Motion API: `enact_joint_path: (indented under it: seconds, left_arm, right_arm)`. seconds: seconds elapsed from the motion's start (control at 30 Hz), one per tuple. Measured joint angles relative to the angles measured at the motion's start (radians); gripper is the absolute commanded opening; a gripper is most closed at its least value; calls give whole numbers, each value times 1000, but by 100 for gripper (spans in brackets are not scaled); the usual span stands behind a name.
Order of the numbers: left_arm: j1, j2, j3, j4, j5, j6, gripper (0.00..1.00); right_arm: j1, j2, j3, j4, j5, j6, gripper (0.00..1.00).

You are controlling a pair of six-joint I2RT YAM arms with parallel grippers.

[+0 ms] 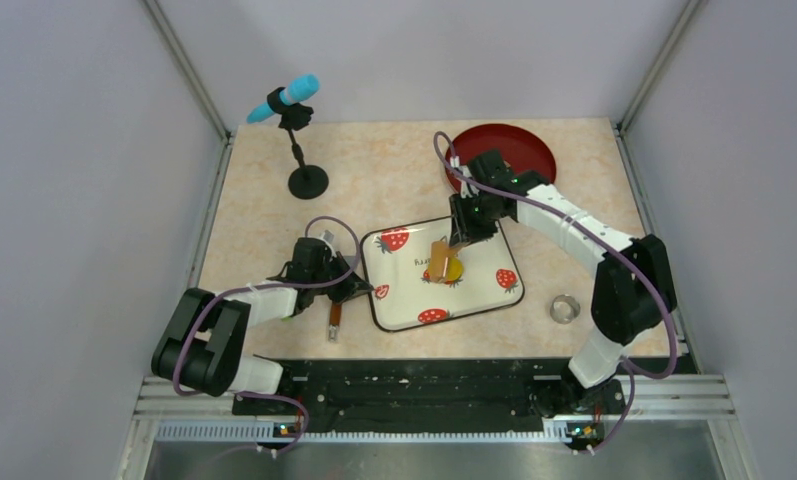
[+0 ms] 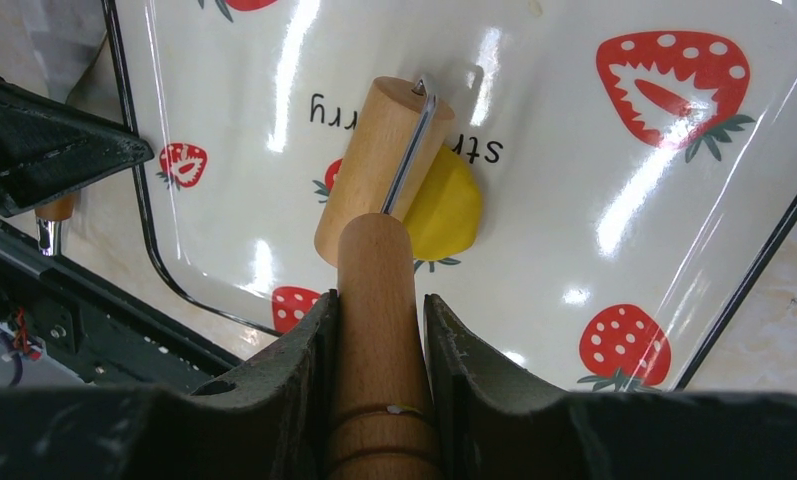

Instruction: Roll out the dumpling wrappers from the dough

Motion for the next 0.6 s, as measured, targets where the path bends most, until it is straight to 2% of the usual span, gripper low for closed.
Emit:
enact_joint_path:
  seconds: [0.37,0.5,0.6]
  left_arm:
    - [-1,0,0,0,-2,0,0]
    - [-1,0,0,0,-2,-1,0]
    - [-2,0,0,0,-2,-2,0]
  right_arm:
    - [25,28,20,36,-27,11,0]
    - [98,118,20,214,-110,63,0]
    - [127,128,19,284,-120,84,0]
